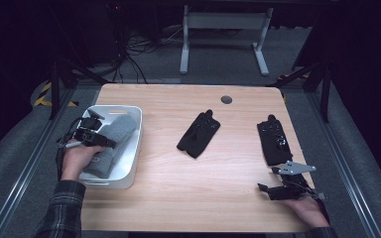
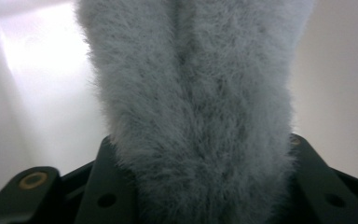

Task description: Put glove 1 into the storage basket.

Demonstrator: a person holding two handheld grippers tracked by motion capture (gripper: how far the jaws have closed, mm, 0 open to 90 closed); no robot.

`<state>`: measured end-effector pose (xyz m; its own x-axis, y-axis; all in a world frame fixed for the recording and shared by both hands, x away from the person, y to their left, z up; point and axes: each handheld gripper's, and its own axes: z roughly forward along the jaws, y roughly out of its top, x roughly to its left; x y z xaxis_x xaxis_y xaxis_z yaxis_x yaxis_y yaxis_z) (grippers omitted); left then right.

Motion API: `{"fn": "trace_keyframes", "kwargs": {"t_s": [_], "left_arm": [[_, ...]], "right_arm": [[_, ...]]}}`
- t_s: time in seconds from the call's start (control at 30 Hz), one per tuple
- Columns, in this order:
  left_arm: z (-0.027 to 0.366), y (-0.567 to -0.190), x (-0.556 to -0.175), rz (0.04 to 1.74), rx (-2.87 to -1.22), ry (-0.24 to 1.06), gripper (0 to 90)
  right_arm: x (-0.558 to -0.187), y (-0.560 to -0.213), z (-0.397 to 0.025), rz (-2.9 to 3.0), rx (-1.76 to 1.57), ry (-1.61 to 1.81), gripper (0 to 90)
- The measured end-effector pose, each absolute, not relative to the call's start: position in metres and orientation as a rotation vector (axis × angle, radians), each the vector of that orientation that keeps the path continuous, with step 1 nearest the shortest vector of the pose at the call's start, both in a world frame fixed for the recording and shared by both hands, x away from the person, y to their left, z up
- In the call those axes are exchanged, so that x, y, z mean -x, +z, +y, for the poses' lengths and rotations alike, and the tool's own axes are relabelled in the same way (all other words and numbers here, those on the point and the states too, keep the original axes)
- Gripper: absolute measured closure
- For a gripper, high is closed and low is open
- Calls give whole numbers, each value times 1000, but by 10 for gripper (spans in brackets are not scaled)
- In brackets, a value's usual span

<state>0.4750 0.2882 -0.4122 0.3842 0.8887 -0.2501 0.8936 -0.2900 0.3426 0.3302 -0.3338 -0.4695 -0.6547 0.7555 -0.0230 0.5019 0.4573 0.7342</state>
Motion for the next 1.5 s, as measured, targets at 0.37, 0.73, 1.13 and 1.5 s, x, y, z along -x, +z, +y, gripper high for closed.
{"fn": "trace_keyframes", "kwargs": {"t_s": [0.37, 0.73, 1.13, 1.5], "left_arm": [[279, -419, -478, 1529, -2273, 33, 88], [290, -390, -466, 1495, -2173, 172, 75], [259, -365, -446, 1311, -2155, 179, 94], [210, -356, -433, 1142, -2147, 156, 94]], "right_arm": [[-330, -470, -334, 2365, -1065, 1019, 148], [-330, -470, -334, 2365, -1065, 1018, 148], [-330, -470, -334, 2366, -1063, 1017, 148], [-330, -470, -334, 2365, -1064, 1017, 148]]}}
